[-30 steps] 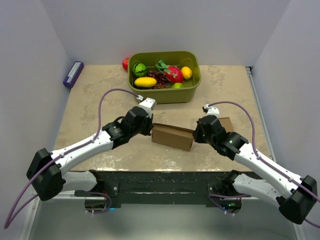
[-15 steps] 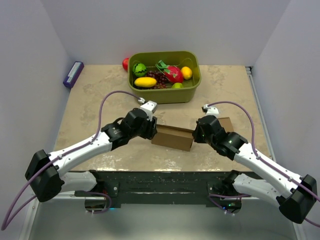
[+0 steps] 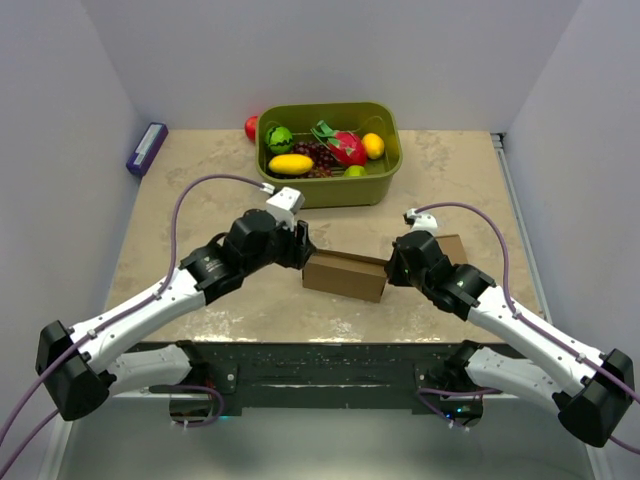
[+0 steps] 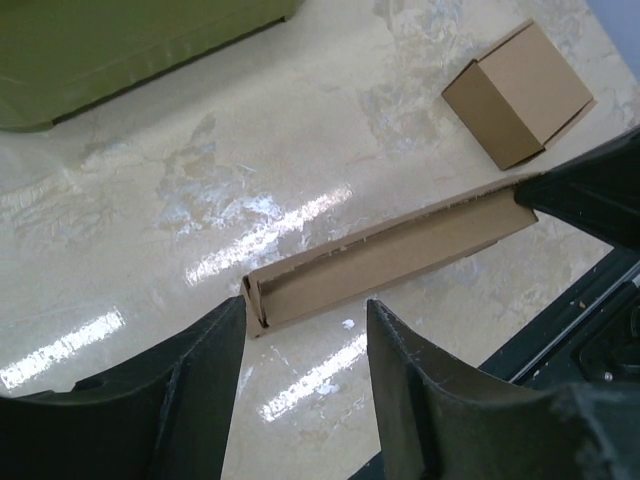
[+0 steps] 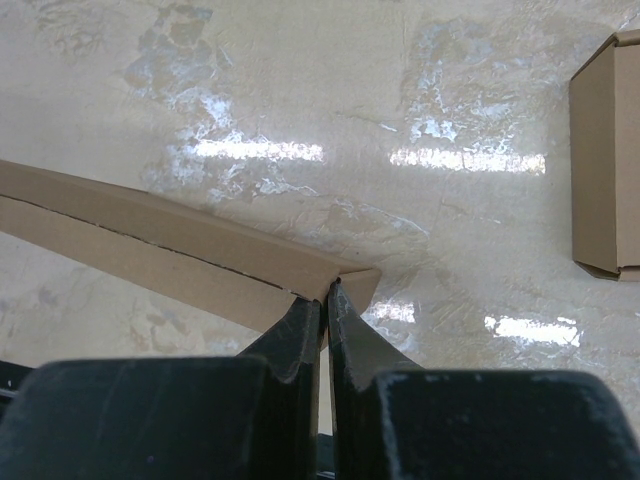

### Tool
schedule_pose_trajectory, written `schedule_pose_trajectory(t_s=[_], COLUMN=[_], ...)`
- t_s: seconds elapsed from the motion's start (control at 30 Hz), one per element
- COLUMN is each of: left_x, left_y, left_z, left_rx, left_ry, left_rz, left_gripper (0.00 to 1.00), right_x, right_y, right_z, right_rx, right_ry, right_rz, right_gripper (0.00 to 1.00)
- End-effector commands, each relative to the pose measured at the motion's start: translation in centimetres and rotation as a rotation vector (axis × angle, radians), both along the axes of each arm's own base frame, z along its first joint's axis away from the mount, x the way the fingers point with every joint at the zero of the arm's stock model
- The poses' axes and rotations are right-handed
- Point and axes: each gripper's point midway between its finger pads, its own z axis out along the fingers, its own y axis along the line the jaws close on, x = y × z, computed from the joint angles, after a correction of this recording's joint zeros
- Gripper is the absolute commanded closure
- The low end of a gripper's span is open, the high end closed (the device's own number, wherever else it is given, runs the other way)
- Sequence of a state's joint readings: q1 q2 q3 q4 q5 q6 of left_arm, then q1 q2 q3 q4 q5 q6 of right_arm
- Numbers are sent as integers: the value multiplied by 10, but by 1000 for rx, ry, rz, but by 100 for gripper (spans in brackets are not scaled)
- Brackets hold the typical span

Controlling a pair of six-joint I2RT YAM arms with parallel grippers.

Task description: Fold the paper box

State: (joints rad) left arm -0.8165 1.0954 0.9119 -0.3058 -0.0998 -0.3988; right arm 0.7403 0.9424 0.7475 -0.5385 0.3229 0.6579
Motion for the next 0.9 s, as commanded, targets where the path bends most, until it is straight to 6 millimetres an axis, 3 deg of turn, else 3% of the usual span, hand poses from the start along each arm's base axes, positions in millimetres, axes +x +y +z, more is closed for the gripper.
schedule_pose_trajectory(t_s=[0.0,0.23,0.4,0.87], left_x=[27,48,52,41], left_y=[-3,-3,0,10], left_z=[26,11,-4,-48], left_rx=[-52,-35,-14,14], left_ry=[-81,-84,-68,8], left_rz=[53,98,117,131], left_gripper=[46,47,47,50], right_x=[-12,-13,-13,-12], right_y=[-2,-2,-2,-2], right_z=[-15,-16,-16,-18], right_rx=[-43,-41,-41,-55], right_ry=[66,67,66,71], right_rz=[24,25,24,18], right_gripper=[99,99,99,99])
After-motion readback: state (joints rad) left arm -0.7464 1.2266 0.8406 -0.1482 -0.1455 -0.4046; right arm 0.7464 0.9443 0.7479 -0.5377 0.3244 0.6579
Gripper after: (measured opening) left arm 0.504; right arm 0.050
